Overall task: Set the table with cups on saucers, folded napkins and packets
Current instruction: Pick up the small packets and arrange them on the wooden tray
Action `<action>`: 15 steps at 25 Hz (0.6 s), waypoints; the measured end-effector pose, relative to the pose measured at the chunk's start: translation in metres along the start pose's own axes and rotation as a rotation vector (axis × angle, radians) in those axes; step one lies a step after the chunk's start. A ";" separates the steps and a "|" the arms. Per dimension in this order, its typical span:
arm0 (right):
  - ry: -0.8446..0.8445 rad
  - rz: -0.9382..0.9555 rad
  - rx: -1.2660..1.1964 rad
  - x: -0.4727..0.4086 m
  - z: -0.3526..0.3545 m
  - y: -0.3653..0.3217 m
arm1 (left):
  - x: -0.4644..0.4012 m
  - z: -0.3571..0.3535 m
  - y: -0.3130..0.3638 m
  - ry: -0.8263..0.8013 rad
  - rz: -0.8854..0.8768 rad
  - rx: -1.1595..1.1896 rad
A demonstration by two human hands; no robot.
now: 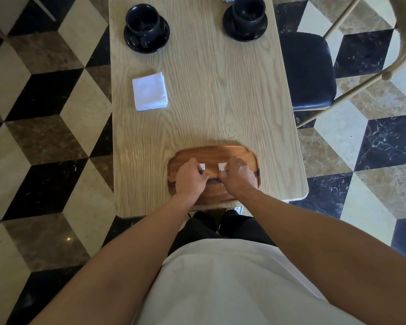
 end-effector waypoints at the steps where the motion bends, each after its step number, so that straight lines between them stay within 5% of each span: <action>1: 0.000 -0.002 -0.001 0.000 0.001 0.000 | 0.000 0.000 0.000 0.001 -0.004 0.018; 15: 0.021 -0.013 0.028 -0.003 0.003 -0.009 | -0.010 0.005 0.007 -0.032 -0.018 -0.100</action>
Point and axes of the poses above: each hand's wrist, its own x-axis away from the middle knuckle, its own z-axis out of the back of the hand, y = z × x, the point moved 6 cm from there along -x, towards the middle knuckle, and after that the axes turned 4 degrees about -x, right-handed, at the moved point
